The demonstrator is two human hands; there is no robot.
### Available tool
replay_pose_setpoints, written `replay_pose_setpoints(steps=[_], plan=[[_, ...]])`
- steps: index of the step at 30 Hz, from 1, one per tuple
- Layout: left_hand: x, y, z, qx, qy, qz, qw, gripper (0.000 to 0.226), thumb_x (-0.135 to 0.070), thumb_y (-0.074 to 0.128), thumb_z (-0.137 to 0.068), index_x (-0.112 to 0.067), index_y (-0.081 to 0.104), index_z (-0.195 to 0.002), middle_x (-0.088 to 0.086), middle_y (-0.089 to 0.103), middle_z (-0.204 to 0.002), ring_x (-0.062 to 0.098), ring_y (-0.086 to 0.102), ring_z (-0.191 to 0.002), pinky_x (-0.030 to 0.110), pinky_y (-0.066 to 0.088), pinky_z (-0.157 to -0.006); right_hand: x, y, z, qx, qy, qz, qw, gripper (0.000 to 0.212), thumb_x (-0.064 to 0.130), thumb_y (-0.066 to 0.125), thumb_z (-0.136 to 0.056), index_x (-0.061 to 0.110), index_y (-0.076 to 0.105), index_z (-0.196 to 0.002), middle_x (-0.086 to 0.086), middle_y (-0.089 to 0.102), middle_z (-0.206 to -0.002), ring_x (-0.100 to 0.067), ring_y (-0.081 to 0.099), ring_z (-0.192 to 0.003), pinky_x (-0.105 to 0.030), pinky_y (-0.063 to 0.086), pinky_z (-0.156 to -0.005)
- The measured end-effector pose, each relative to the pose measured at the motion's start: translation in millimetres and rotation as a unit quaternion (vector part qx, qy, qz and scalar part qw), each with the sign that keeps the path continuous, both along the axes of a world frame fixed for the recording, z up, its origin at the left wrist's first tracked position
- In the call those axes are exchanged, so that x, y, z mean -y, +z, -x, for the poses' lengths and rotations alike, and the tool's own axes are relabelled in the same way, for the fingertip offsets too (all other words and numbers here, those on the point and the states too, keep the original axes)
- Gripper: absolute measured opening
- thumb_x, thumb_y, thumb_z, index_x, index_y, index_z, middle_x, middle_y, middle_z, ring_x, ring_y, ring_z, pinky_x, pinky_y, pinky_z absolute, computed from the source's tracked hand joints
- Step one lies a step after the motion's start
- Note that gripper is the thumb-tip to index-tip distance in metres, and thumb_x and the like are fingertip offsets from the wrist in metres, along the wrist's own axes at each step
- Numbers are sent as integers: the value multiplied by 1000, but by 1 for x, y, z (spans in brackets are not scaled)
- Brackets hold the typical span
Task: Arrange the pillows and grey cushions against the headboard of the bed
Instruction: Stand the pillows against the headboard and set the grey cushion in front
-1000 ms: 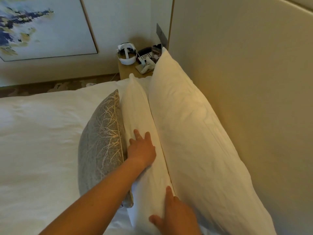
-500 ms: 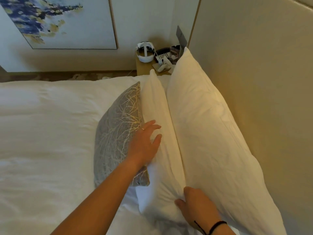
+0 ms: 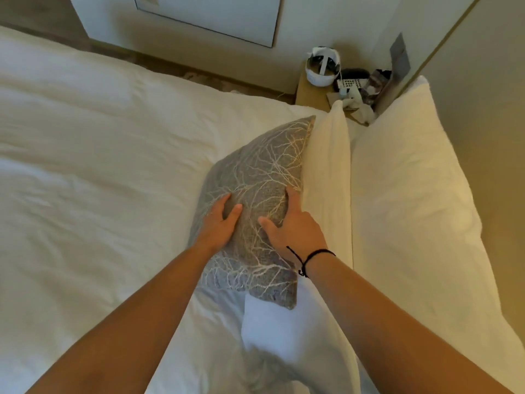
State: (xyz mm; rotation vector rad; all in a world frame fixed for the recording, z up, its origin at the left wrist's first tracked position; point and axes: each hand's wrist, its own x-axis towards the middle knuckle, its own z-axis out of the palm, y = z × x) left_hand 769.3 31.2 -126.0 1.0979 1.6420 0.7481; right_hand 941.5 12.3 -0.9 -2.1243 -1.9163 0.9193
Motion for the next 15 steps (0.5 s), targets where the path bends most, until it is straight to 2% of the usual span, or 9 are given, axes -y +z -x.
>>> replay_pose_setpoints(steps=[2, 6, 11, 15], plan=[[-14, -9, 8, 11, 7, 24, 1000, 72, -70, 45, -89, -39, 28, -151, 0, 30, -159, 24, 34, -143, 48, 28, -117, -1, -11, 2, 10, 2, -17, 1000, 87, 52, 57, -89, 41, -6, -148, -10, 68, -95, -27, 63, -74, -39, 56, -70], [-35, -28, 18, 9, 24, 61, 998, 86, -84, 42, -78, -42, 25, -151, 2, 27, -161, 28, 32, -144, 50, 27, -117, 1, -27, -8, 5, 11, -51, 999, 81, 37, 56, -95, 39, -3, -150, 1, 64, -69, -17, 59, -53, -38, 56, -54], [-42, -41, -10, 38, 26, 52, 998, 100, -96, 34, -64, -49, 16, -151, 0, 18, -164, 25, 19, -149, 57, 18, -119, 6, -36, -20, 4, 15, -45, 999, 75, 34, 49, -97, 40, -4, -150, 0, 64, -76, -18, 60, -62, -40, 56, -61], [-51, -40, -51, 93, -15, 79, 992, 100, -96, 32, -67, -47, 14, -153, -4, 26, -162, 23, 26, -147, 56, 22, -118, 10, -25, -56, -20, 0, -55, 998, 72, 33, 47, -97, 43, 0, -150, 4, 61, -73, -18, 59, -61, -38, 54, -61]])
